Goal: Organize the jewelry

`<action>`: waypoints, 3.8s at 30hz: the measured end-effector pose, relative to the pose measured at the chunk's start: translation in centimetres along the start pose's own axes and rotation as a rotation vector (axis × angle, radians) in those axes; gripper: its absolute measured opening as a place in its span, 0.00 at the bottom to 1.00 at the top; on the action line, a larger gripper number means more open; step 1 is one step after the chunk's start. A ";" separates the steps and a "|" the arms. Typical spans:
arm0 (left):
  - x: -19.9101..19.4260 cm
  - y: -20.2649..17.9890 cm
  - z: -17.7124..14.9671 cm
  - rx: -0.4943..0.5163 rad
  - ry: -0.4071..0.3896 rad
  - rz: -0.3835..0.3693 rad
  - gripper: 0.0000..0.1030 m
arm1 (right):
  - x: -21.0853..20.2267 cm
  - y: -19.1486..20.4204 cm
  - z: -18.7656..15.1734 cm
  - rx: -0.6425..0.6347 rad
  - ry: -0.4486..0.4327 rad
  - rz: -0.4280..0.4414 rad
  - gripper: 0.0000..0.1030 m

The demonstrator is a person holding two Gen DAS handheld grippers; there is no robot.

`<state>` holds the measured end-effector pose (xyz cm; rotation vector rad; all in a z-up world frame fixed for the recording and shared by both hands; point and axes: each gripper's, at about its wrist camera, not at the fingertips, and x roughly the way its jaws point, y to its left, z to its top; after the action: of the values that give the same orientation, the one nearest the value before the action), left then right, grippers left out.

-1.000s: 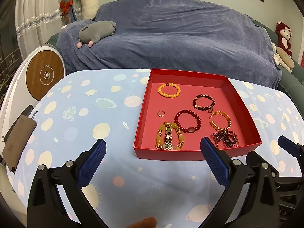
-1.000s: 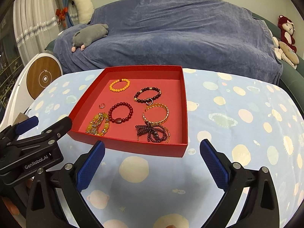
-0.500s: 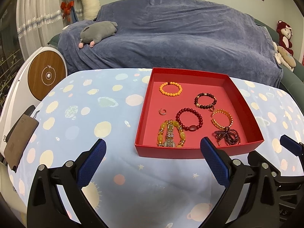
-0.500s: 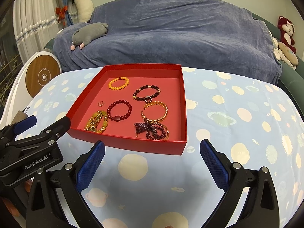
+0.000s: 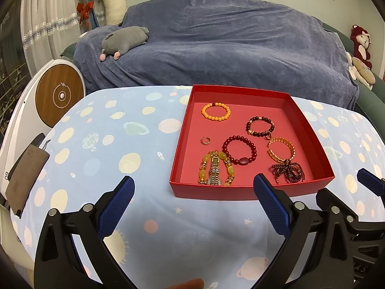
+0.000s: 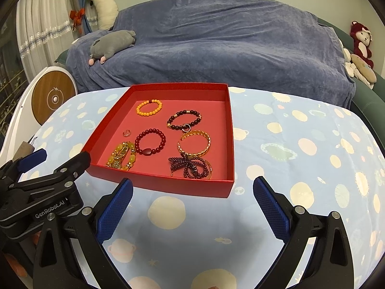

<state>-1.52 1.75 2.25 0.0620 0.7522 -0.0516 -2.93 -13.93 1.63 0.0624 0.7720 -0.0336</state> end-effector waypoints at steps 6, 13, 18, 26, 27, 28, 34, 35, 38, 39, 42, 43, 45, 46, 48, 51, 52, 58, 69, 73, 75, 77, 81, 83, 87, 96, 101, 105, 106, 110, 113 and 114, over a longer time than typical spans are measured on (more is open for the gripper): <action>0.1 0.0 0.1 0.000 0.003 -0.005 0.92 | -0.1 0.0 0.0 -0.001 -0.002 -0.003 0.94; 0.2 -0.1 0.1 0.003 0.005 -0.007 0.92 | -0.2 0.0 0.1 -0.004 -0.003 -0.007 0.94; 0.2 -0.1 0.1 0.002 0.006 -0.008 0.92 | -0.3 0.0 0.1 -0.004 -0.003 -0.005 0.94; 0.1 0.1 0.0 0.008 0.007 -0.011 0.92 | -0.2 0.1 0.0 -0.015 0.002 -0.003 0.93; 0.1 0.1 0.0 0.006 0.007 -0.013 0.92 | -0.3 0.2 0.0 -0.016 0.001 -0.003 0.93; 0.1 0.1 0.0 0.007 0.007 -0.012 0.92 | -0.3 0.2 0.0 -0.018 0.000 -0.003 0.93; 0.0 0.4 -0.2 0.007 0.007 -0.010 0.92 | -0.2 0.3 -0.1 -0.022 0.001 -0.003 0.93; -0.1 0.4 -0.2 0.008 0.006 -0.011 0.92 | -0.2 0.3 -0.1 -0.023 0.000 -0.003 0.94; -0.1 0.5 -0.1 0.008 0.009 -0.011 0.92 | -0.2 0.4 -0.1 -0.023 0.001 -0.002 0.93; -0.1 0.5 -0.2 0.008 0.009 -0.011 0.92 | -0.2 0.4 -0.1 -0.023 0.001 -0.002 0.93; -0.1 0.6 -0.2 0.009 0.009 -0.010 0.92 | -0.1 0.6 -0.1 -0.025 0.001 -0.002 0.94; -0.1 0.7 -0.2 0.009 0.009 -0.009 0.92 | -0.1 0.6 -0.1 -0.025 0.001 -0.003 0.94; -0.1 0.8 -0.2 0.008 0.011 -0.012 0.92 | -0.1 0.6 -0.1 -0.024 0.001 -0.003 0.94; -0.1 0.8 -0.2 0.009 0.010 -0.011 0.92 | -0.1 0.6 -0.1 -0.023 0.000 -0.003 0.94; -0.1 0.8 -0.2 0.010 0.009 -0.011 0.92 | -0.1 0.6 -0.1 -0.024 0.000 -0.003 0.94; -0.1 0.9 -0.2 0.012 0.012 -0.012 0.92 | -0.1 0.6 -0.1 -0.025 0.001 -0.003 0.93; 0.0 0.9 -0.2 0.013 0.013 -0.014 0.92 | -0.2 0.6 -0.1 -0.026 0.000 -0.004 0.93; 0.0 1.0 -0.4 0.017 0.014 -0.016 0.92 | -0.2 0.5 -0.1 -0.027 0.001 -0.006 0.93; 0.0 0.9 -0.7 0.023 0.017 -0.018 0.92 | -0.1 0.5 -0.3 -0.027 0.004 -0.008 0.93; -0.1 0.8 -0.8 0.027 0.018 -0.021 0.92 | -0.2 0.4 -0.3 -0.028 0.005 -0.010 0.93; -0.1 0.7 -0.7 0.029 0.019 -0.024 0.92 | -0.2 0.4 -0.3 -0.026 0.005 -0.009 0.93; 0.0 0.6 -0.7 0.030 0.020 -0.024 0.92 | -0.2 0.4 -0.3 -0.026 0.007 -0.010 0.93; 0.0 0.6 -0.8 0.028 0.021 -0.024 0.92 | -0.2 0.4 -0.3 -0.026 0.005 -0.010 0.94; 0.0 0.6 -0.8 0.028 0.018 -0.018 0.92 | -0.2 0.3 -0.3 -0.026 0.006 -0.010 0.94; 0.0 0.6 -0.8 0.022 0.022 -0.016 0.92 | -0.2 0.3 -0.3 -0.026 0.006 -0.012 0.94; 0.1 0.6 -0.8 0.022 0.021 -0.004 0.92 | -0.3 0.5 -0.4 -0.033 0.008 -0.007 0.94; 0.1 0.6 -0.9 0.030 0.018 -0.003 0.92 | -0.3 0.4 -0.3 -0.028 0.004 -0.010 0.94; 0.0 0.5 -0.8 0.037 0.013 -0.001 0.92 | -0.4 0.3 -0.2 -0.026 0.004 -0.012 0.93; 0.0 0.4 -0.8 0.040 0.009 -0.001 0.92 | -0.4 0.3 -0.2 -0.026 0.004 -0.011 0.94; 0.1 0.4 -0.8 0.037 0.014 -0.004 0.92 | -0.5 0.3 -0.1 -0.025 0.004 -0.013 0.94; 0.0 0.4 -0.8 0.037 0.016 -0.007 0.92 | -0.6 0.2 -0.1 -0.025 0.005 -0.013 0.94; 0.0 0.4 -0.8 0.038 0.015 -0.006 0.92 | -0.6 0.3 -0.2 -0.025 0.004 -0.013 0.94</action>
<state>-1.99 2.19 1.68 0.0968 0.7662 -0.0713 -3.44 -13.67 1.93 0.0338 0.7768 -0.0362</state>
